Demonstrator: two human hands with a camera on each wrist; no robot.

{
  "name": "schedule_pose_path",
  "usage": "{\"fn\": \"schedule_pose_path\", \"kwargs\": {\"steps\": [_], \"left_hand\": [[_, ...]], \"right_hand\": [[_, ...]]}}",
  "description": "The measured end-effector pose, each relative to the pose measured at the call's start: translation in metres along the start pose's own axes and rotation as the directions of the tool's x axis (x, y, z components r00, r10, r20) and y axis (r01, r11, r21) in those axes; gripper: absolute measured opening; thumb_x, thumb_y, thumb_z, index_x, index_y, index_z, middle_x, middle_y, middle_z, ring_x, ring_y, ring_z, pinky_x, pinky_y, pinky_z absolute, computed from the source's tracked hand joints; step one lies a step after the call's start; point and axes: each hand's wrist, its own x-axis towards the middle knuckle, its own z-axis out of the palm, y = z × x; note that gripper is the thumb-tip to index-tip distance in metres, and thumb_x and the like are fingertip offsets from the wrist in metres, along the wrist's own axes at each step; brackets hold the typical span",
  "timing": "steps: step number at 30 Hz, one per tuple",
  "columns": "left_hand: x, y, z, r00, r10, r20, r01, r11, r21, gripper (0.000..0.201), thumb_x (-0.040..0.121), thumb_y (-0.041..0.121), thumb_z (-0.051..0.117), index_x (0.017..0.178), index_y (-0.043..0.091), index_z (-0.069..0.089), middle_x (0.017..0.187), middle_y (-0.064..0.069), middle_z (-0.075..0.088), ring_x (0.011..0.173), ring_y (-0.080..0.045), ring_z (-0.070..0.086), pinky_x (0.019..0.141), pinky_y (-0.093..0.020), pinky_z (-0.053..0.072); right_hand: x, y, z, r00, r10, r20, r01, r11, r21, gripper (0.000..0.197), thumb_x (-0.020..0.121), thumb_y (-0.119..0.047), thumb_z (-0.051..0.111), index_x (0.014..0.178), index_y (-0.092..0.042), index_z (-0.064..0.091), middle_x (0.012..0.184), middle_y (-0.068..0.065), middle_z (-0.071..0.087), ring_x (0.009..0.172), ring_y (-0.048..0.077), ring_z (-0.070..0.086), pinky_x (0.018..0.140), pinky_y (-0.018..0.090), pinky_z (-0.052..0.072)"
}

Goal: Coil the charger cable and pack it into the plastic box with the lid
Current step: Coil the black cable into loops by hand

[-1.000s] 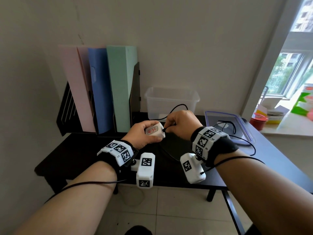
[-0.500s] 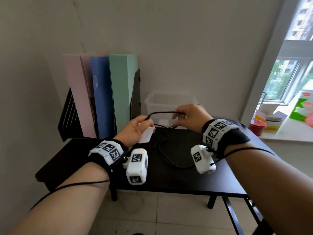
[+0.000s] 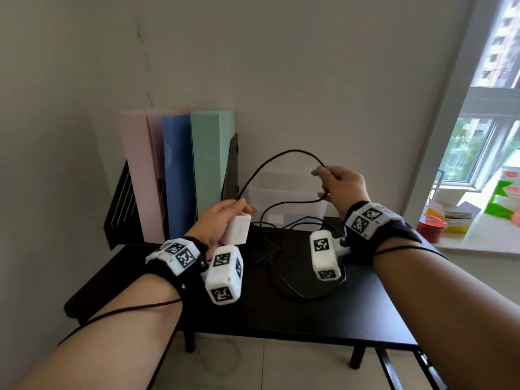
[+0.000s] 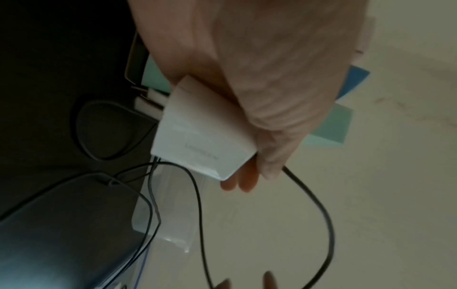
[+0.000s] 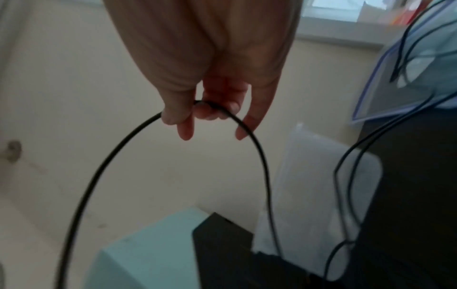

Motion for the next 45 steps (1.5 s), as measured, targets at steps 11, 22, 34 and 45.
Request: {"fn": "schedule_pose_path", "kwargs": {"steps": [11,22,34,45], "left_hand": [[0.008,0.022,0.030,0.993,0.069,0.094,-0.047,0.974,-0.222,0.023,0.095,0.025,0.040,0.088,0.014,0.058,0.044,0.010,0.038,0.044,-0.006,0.030,0.049,-0.020,0.032],[0.017,0.033,0.047,0.998,0.060,0.008,-0.059,0.997,-0.053,0.025,0.085,0.016,0.059,0.109,0.008,0.062,0.040,0.010,0.053,0.037,-0.004,0.027,0.035,-0.016,0.023],[0.026,0.061,0.031,0.988,0.118,0.100,-0.084,0.953,-0.292,0.024,0.091,0.026,0.050,0.080,0.009,0.061,0.038,0.010,0.032,0.030,-0.001,0.025,0.032,-0.012,0.026],[0.043,0.041,0.018,0.999,0.035,-0.039,-0.052,0.763,-0.644,0.038,0.096,0.036,0.034,0.094,0.011,0.062,0.051,0.009,0.043,0.034,-0.001,0.034,0.035,-0.010,0.031]], "right_hand": [[-0.001,-0.059,0.032,0.984,-0.015,0.178,-0.069,0.887,0.458,0.019,0.096,-0.008,0.045,0.101,-0.011,0.063,0.066,-0.002,0.040,0.052,0.007,0.031,0.043,0.016,0.029],[-0.014,-0.077,0.046,0.884,-0.077,0.461,-0.307,0.648,0.697,0.016,0.096,-0.004,0.046,0.083,-0.009,0.055,0.069,0.003,0.047,0.047,0.004,0.046,0.043,0.012,0.039],[-0.022,-0.011,0.055,0.776,-0.087,0.625,-0.011,0.988,0.151,0.054,0.100,-0.044,0.023,0.128,-0.012,0.056,0.099,0.004,0.067,0.093,0.015,0.064,0.096,0.028,0.041],[-0.044,0.013,0.075,0.713,0.091,0.695,0.190,0.929,-0.317,0.026,0.085,-0.043,0.061,0.062,-0.035,0.070,0.076,0.000,0.071,0.075,0.017,0.064,0.084,0.035,0.054]]}}
